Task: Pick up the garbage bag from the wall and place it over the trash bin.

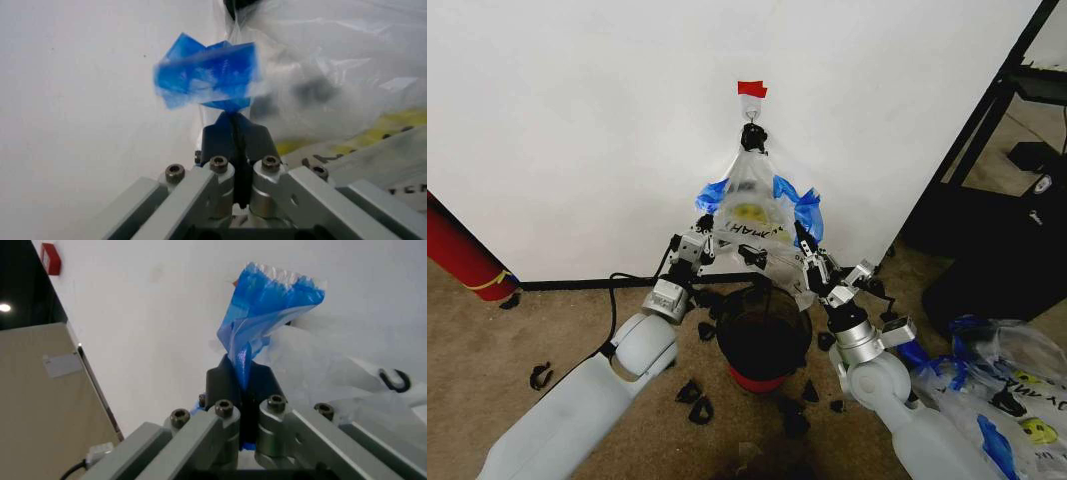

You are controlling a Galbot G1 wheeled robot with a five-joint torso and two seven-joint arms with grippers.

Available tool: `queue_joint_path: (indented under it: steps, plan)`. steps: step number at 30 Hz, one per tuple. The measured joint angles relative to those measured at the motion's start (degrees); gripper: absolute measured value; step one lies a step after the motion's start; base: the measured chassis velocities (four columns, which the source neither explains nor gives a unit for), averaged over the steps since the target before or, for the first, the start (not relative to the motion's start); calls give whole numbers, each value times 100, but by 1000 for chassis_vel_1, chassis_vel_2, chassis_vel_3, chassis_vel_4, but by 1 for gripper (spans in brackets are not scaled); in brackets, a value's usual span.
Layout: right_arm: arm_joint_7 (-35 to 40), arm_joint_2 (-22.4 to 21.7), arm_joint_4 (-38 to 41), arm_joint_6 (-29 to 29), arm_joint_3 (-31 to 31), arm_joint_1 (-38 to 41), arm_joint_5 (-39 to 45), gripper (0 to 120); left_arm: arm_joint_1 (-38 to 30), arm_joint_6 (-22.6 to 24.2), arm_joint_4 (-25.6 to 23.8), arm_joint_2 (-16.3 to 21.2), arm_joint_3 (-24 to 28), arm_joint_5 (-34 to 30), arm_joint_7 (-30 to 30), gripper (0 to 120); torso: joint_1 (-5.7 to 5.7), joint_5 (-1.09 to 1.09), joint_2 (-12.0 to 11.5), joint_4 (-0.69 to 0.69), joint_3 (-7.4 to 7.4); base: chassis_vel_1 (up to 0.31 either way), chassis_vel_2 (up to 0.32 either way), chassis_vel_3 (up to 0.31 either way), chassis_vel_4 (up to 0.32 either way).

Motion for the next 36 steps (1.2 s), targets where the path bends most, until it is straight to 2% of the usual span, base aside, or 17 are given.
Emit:
queue_joint_path:
  steps: [8, 16, 22, 28, 30, 36]
  plan:
    - [-77, 4, -88, 104, 99, -226, -154, 0, 487, -127, -273, -117, -319, -216, -7, 0, 0, 0, 0, -1, 0, 0, 0, 0, 0]
    - [-171, -22, 223, 183, 251, -876, -522, 0, 1272, -189, -681, -202, -729, -215, -17, 0, 0, 0, 0, 0, 0, 0, 0, 0, 0]
    - [-408, -99, 539, 327, 535, -1470, -1321, 0, 1969, -169, -1363, -158, -1033, -153, -17, 0, 0, 0, 2, -1, -1, 0, 0, 0, 0]
    - [-492, -174, 598, 631, 790, -1929, -1967, 0, 2495, -287, -1579, -226, -1329, 82, -18, 0, 0, -1, 1, -1, 0, 0, 0, 0, 0]
    - [-523, -169, 630, 705, 827, -1999, -1986, 0, 2552, -332, -1640, -259, -1375, 101, -20, 0, 0, 0, 2, -1, 0, 0, 0, 0, 0]
    - [-606, -156, 984, 781, 999, -2235, -1960, 0, 2887, -391, -2250, -402, -1693, 119, -25, 0, -1, 0, 2, 0, 0, 0, 0, 0, 0]
